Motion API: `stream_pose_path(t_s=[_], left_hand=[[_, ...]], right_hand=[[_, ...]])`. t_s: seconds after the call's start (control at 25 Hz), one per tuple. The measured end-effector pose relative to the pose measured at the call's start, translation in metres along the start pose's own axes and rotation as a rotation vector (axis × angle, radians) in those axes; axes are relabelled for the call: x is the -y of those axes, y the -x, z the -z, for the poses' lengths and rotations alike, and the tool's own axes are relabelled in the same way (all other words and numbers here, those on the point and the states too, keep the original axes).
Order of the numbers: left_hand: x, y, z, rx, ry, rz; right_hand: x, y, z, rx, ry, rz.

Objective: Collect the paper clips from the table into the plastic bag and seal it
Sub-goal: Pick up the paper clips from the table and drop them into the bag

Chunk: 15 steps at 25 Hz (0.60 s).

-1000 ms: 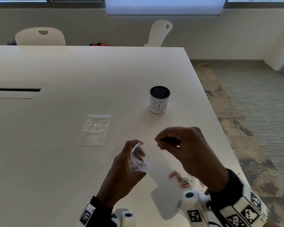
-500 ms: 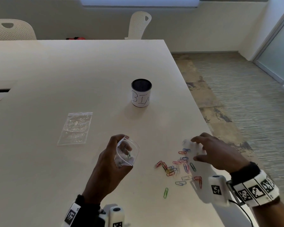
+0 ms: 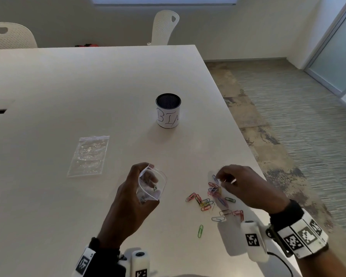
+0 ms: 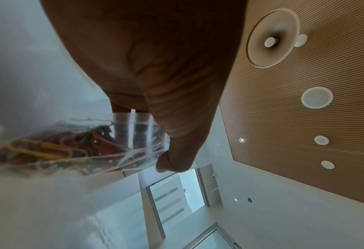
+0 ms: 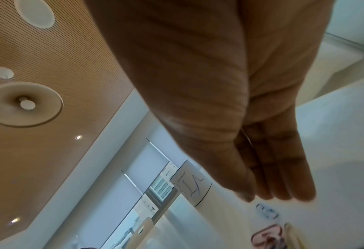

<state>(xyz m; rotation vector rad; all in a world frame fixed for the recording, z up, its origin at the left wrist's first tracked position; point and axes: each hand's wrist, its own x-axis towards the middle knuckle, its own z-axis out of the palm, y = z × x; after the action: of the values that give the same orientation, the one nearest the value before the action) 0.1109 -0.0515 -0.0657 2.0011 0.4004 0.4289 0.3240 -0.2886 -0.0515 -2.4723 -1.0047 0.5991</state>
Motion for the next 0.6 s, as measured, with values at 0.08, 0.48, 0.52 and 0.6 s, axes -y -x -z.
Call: stream_pose_path(t_s=[0.08,0.48,0.52,0.6], left_hand=[[0.0,0.001,0.0,-0.004,-0.002,-0.002],[0.002,0.0,0.001,0.006,-0.003,-0.006],[0.002,0.0,0.001,0.008,-0.002,-0.003],[0.003,0.0,0.001,0.005,-0.007,0.001]], right_hand=[[-0.004,-0.004,0.004,-0.094,0.03,-0.016],[0.012,0.008,-0.005,0.161,0.073,0.112],[0.013,0.012,-0.001,0.174,0.054,0.106],[0.013,0.021,0.011,0.17,0.087,0.041]])
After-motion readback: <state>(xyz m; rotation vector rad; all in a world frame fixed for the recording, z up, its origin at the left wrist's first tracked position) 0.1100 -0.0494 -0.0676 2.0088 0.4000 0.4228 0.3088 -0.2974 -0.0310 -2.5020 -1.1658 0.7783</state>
